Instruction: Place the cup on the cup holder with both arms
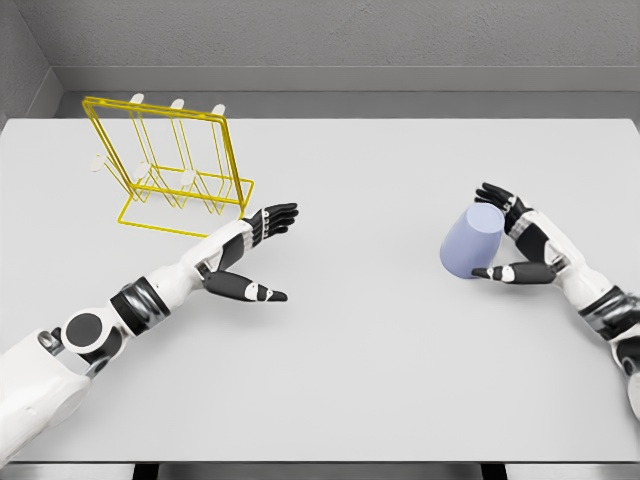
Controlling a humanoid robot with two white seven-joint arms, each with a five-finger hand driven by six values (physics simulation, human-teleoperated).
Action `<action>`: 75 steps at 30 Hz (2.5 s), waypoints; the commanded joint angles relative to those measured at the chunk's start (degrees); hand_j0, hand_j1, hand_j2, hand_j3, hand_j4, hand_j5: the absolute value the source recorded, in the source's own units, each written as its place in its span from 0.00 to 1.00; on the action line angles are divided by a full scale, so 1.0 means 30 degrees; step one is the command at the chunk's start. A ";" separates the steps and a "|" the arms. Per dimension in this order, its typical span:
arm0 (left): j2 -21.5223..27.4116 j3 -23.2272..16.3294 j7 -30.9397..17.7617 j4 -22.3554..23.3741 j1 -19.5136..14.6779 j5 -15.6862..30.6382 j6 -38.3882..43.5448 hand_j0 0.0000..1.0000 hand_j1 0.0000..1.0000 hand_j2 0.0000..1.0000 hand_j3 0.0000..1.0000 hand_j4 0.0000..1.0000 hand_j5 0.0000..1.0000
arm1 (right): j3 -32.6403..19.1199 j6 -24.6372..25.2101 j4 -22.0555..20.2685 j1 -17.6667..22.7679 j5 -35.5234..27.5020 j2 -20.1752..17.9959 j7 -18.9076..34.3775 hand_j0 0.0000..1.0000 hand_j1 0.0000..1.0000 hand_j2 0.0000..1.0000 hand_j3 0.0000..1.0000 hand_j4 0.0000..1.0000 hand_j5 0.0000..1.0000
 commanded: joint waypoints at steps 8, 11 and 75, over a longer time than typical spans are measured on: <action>-0.0119 -0.0015 -0.0017 0.0341 0.0117 -0.0052 -0.0014 1.00 1.00 1.00 1.00 1.00 1.00 | 0.0443 0.0012 0.0483 -0.0059 -0.0110 0.0374 0.0000 1.00 1.00 1.00 1.00 1.00 1.00; -0.0148 -0.0015 -0.0017 0.0341 0.0146 0.0007 -0.0014 1.00 1.00 1.00 1.00 1.00 1.00 | 0.0678 0.0012 0.0483 -0.0234 -0.0110 0.0404 0.0000 1.00 1.00 1.00 1.00 1.00 1.00; -0.0207 0.0014 0.0012 0.0839 0.0176 0.0388 0.0045 1.00 1.00 1.00 1.00 1.00 1.00 | 0.2787 0.0012 -0.3853 -0.1465 0.0153 0.0638 0.0000 0.72 0.72 0.72 0.72 0.72 0.72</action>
